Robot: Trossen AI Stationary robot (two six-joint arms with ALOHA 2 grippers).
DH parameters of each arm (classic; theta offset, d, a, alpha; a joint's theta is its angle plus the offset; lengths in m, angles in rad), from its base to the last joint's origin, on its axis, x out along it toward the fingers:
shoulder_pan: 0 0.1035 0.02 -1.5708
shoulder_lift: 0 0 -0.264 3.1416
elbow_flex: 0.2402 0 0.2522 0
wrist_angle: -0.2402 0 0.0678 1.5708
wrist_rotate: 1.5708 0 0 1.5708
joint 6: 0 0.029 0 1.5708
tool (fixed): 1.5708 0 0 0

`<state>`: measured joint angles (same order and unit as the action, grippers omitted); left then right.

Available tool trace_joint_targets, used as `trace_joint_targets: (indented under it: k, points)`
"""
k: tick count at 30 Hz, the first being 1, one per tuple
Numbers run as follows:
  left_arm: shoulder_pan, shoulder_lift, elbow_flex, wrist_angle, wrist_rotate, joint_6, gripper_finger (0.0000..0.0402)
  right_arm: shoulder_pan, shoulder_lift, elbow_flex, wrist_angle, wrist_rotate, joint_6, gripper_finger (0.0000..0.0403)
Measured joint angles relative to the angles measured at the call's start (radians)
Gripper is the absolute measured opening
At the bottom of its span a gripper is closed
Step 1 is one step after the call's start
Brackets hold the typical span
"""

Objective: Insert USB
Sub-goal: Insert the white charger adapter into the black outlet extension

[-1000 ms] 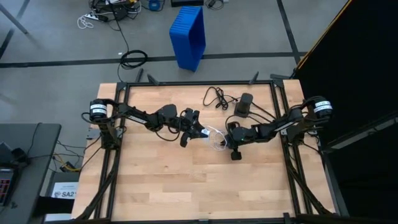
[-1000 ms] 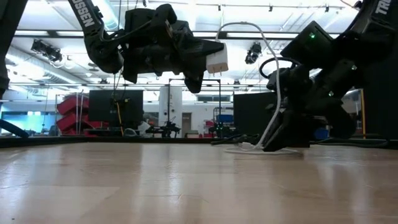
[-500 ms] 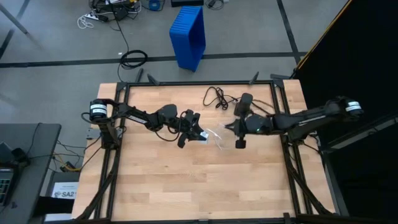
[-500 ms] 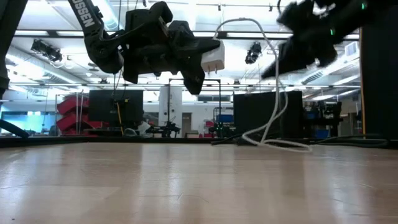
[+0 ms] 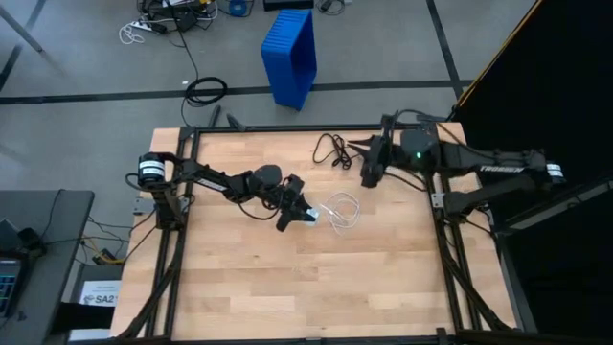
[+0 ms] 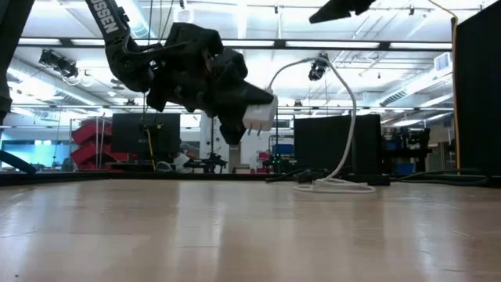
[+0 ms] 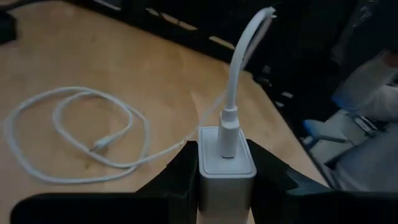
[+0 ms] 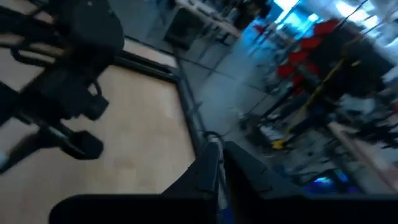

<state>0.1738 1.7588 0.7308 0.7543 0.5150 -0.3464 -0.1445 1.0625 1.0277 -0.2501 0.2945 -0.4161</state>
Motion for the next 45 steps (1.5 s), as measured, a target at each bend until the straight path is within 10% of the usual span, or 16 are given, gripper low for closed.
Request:
trace_joint_targets:
  k: [27,34,45]
  points:
    - [0.029,-0.177,0.000,-0.060,-0.297,0.129,0.0074,0.092,0.061,-0.275,0.135,-0.316,0.495,0.0180]
    - [0.029,-0.177,0.000,-0.050,-0.308,0.130,0.0074,0.092,0.142,-0.283,0.171,-0.316,0.498,0.0156]
    - [0.029,-0.211,0.001,-0.203,-0.303,0.147,0.0074,0.090,0.097,-0.282,0.143,-0.250,0.388,0.0008]
